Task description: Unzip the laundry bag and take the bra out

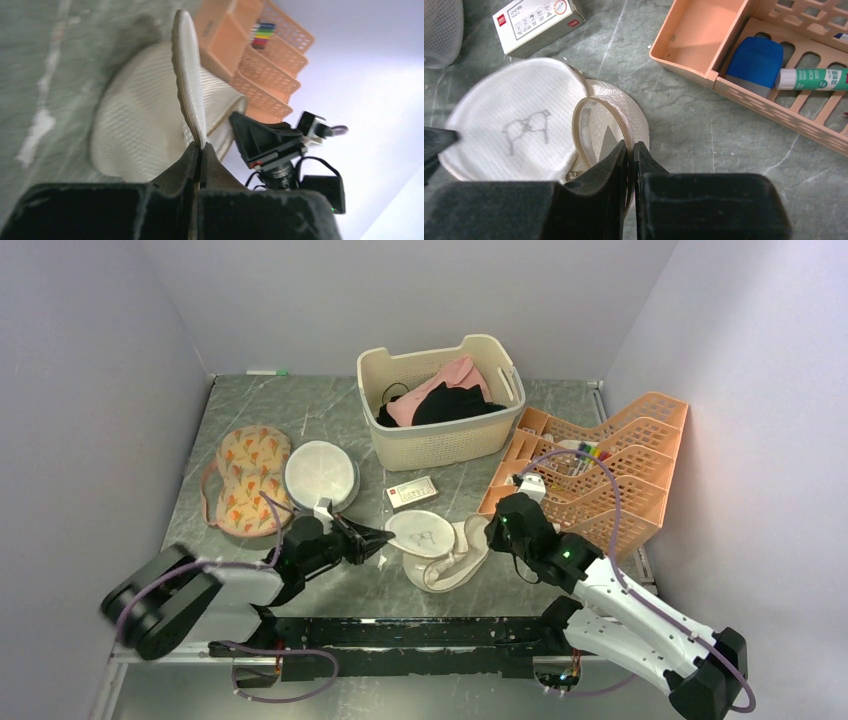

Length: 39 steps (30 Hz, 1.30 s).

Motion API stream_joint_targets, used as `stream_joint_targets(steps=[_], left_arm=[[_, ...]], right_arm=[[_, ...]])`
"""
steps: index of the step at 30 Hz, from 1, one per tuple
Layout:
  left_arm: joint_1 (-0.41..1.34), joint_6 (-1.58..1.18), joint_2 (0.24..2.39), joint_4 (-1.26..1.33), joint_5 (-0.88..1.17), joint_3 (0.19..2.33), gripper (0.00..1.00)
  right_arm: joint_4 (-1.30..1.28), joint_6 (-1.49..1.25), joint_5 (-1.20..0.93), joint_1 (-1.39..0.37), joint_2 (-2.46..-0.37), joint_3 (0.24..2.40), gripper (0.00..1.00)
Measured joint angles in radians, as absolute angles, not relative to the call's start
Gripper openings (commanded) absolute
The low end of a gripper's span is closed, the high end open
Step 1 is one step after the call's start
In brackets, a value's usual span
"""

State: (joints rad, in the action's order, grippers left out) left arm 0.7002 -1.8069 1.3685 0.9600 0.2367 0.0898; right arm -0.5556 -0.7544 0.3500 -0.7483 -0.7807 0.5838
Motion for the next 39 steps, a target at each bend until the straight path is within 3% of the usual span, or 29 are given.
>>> stream_joint_targets(steps=[6, 10, 16, 21, 26, 29, 32, 34, 36, 39], left_arm=[[0.678, -1.505, 0.92, 0.423, 0.102, 0.315, 0.07], [0.676, -1.276, 0.77, 0.184, -0.025, 0.511, 0.07], [0.675, -0.95, 0.72, -0.05, -0.131, 0.645, 0.07], [0.675, -0.658, 0.696, -0.088, -0.128, 0.659, 0.07], [0.676, -0.419, 0.739, -0.081, -0.058, 0.678, 0.07], [0.685, -0.305, 0.755, -0.071, -0.03, 0.679, 0.07], [0.693, -0.208, 0.748, -0.04, -0.017, 0.679, 0.07], [0.699, -0.152, 0.748, -0.017, -0.012, 0.682, 0.07], [0.703, -0.104, 0.757, -0.003, -0.002, 0.689, 0.07], [0.709, -0.049, 0.786, 0.008, 0.013, 0.702, 0.07]], right_arm=[[-0.56, -0.737, 0.344, -0.748, -0.754, 0.59, 0.08], [-0.538, -0.716, 0.303, -0.748, -0.75, 0.589, 0.08], [-0.449, -0.676, 0.161, -0.749, -0.82, 0.589, 0.08], [-0.393, -0.646, 0.071, -0.75, -0.872, 0.59, 0.09], [-0.383, -0.607, 0.013, -0.75, -0.945, 0.651, 0.19], [-0.379, -0.584, 0.021, -0.75, -0.94, 0.686, 0.37], [-0.39, -0.566, 0.052, -0.75, -0.926, 0.72, 0.76], [-0.412, -0.555, 0.072, -0.75, -0.928, 0.763, 0.89], [-0.439, -0.545, 0.088, -0.75, -0.936, 0.826, 0.95], [-0.456, -0.562, 0.101, -0.75, -0.96, 0.938, 0.95]])
